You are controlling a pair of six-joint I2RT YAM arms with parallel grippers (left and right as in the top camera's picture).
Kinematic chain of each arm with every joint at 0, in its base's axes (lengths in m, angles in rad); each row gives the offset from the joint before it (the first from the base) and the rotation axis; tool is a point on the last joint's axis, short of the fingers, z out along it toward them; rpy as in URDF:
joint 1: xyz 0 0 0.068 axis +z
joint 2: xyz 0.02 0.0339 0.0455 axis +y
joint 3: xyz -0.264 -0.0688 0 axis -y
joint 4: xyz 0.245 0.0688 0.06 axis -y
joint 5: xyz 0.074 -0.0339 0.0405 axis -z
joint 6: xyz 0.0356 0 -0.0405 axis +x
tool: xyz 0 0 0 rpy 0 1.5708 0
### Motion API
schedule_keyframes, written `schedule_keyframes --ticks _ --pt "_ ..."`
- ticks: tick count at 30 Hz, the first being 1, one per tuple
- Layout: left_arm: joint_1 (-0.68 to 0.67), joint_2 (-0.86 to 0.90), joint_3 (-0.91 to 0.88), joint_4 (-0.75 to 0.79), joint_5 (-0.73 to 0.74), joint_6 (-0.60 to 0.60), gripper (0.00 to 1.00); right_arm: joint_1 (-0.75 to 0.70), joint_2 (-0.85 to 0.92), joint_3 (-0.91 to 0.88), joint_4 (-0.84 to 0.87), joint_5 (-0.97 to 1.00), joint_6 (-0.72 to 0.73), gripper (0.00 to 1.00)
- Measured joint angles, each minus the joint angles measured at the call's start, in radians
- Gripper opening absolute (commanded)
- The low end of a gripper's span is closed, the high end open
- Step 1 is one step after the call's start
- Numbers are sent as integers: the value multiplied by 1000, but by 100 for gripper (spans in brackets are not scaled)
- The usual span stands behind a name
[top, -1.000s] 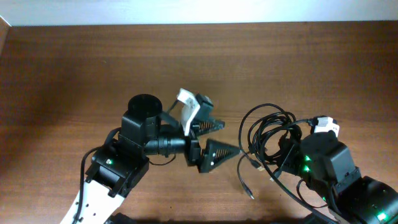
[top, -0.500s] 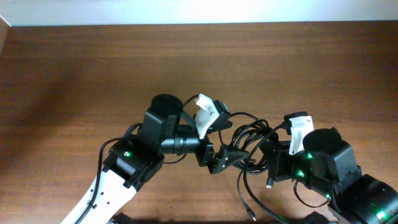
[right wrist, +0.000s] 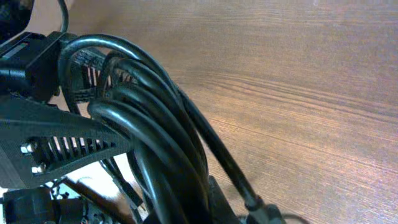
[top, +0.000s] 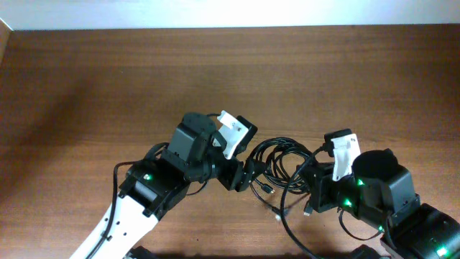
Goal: Untangle cables
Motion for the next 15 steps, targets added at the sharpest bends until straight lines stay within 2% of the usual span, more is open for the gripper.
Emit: schedule_keyframes --ticks 2,6,8,10,11,12,13,14,15 --pt "0 0 0 -4 -10 0 73 0 0 0 2 0 0 4" --pt "3 0 0 -2 2 26 82 0 -8 0 9 -21 -80 4" --pt "11 0 0 13 173 168 82 0 -18 0 11 -84 -182 4" --pt "11 0 0 12 258 247 82 -2 -27 0 15 -167 -269 4" --pt "10 0 0 14 280 263 74 -2 -25 0 15 -224 -314 4" --pt "10 0 0 25 320 274 49 -2 -24 0 16 -259 -340 4" --pt "10 0 0 30 337 281 36 -2 -24 0 19 -267 -347 4" --pt "9 0 0 34 359 287 29 -2 -22 0 24 -269 -351 4" --pt "3 0 0 36 370 288 33 -2 -19 0 31 -277 -361 4"
